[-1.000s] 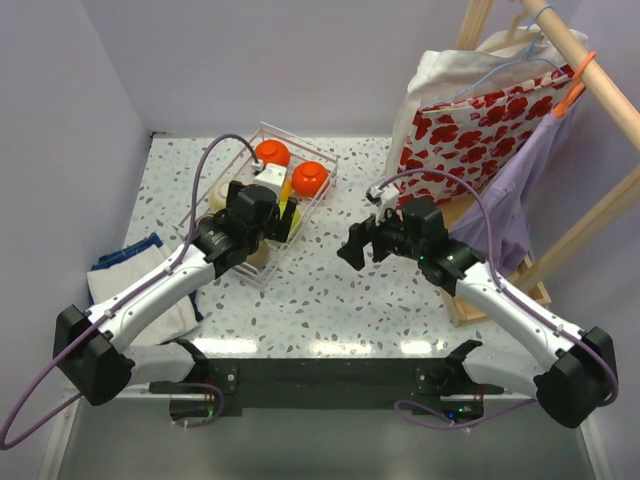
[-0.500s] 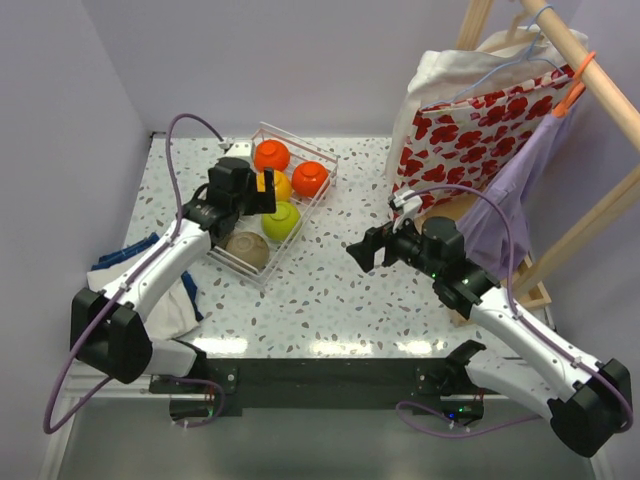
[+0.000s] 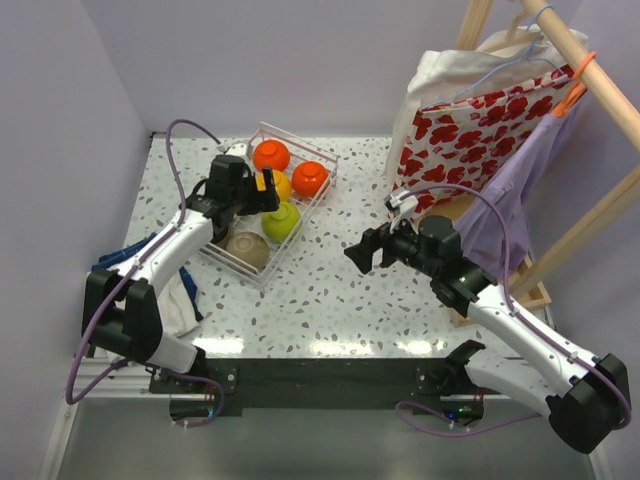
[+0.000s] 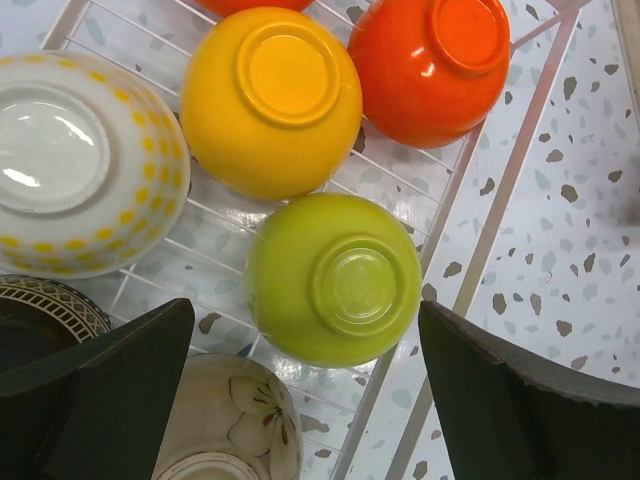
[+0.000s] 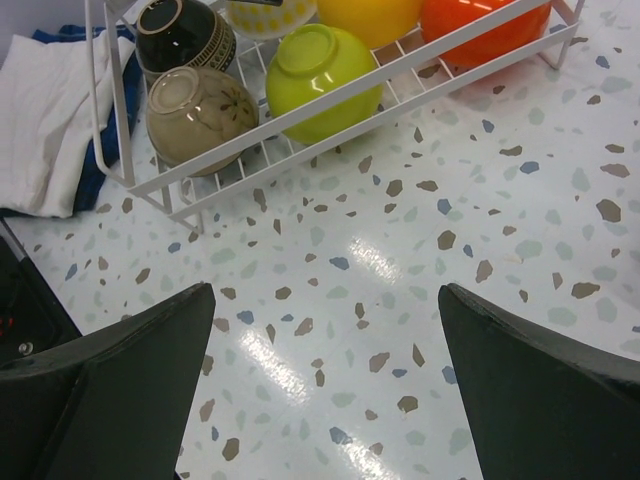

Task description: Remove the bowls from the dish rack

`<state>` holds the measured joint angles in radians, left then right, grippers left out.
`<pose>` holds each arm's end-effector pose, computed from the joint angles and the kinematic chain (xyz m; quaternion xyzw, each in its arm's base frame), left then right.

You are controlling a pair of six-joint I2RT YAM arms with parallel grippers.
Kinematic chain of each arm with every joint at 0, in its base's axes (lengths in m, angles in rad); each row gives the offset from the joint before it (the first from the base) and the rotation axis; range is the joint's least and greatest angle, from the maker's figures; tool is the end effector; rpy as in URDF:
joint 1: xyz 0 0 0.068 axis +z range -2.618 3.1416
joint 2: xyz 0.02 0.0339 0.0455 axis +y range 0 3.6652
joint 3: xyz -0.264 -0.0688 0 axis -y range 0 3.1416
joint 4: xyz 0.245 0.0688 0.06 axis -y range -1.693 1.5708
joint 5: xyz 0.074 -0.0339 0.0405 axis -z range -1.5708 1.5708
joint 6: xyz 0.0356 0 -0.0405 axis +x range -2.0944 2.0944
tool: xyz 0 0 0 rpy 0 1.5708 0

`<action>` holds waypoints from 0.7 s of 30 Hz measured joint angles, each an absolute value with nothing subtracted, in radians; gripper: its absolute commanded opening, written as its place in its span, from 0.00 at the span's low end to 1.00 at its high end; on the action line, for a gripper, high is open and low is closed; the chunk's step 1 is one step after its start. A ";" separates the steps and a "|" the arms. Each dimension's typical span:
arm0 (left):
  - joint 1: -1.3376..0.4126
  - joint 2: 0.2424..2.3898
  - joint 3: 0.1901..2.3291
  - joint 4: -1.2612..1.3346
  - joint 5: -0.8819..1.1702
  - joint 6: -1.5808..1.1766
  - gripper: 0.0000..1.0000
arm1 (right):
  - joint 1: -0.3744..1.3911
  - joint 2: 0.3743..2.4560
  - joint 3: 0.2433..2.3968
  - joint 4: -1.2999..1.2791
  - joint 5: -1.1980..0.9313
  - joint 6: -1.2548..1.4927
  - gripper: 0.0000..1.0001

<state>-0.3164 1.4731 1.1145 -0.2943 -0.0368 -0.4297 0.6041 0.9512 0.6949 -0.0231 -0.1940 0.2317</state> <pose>0.3157 -0.1020 0.2799 -0.0589 0.8945 -0.1461 0.4185 0.1801 0.1327 0.2943 -0.2044 0.7704 0.3138 0.5160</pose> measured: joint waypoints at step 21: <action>-0.419 1.603 1.251 -0.404 -0.101 -0.319 1.00 | 0.604 0.989 0.695 -0.022 -0.236 0.235 0.99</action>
